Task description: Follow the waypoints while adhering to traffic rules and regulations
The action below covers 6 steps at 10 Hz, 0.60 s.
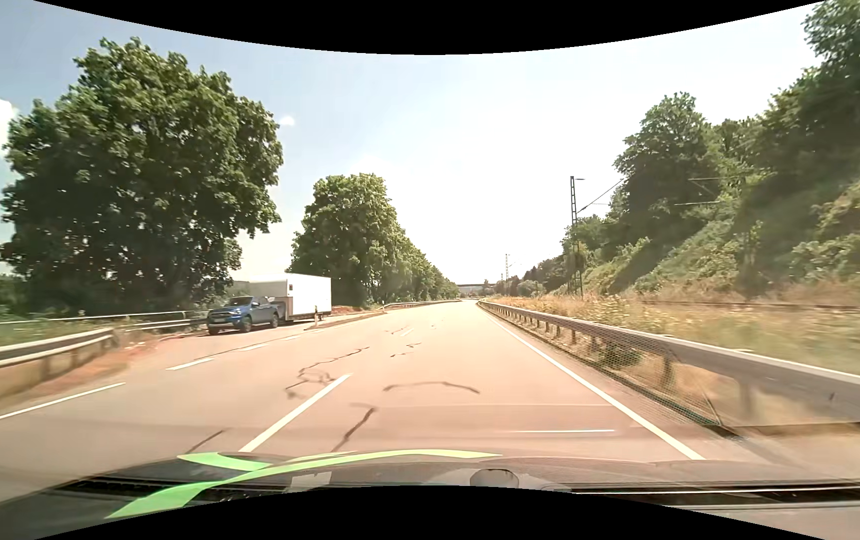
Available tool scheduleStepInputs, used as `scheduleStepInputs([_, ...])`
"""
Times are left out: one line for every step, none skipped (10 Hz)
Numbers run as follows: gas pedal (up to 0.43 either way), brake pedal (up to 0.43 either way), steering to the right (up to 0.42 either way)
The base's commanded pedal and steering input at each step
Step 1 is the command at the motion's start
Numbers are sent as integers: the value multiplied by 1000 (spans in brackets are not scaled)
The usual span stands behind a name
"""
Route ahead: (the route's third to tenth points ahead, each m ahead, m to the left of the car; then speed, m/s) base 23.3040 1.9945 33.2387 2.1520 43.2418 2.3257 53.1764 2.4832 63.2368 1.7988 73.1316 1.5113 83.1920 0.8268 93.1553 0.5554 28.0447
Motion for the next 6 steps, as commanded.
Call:
scheduleStepInputs([331,0,0])
scheduleStepInputs([339,0,0])
scheduleStepInputs([350,0,0])
scheduleStepInputs([358,0,1])
scheduleStepInputs([358,0,0])
scheduleStepInputs([370,0,1])
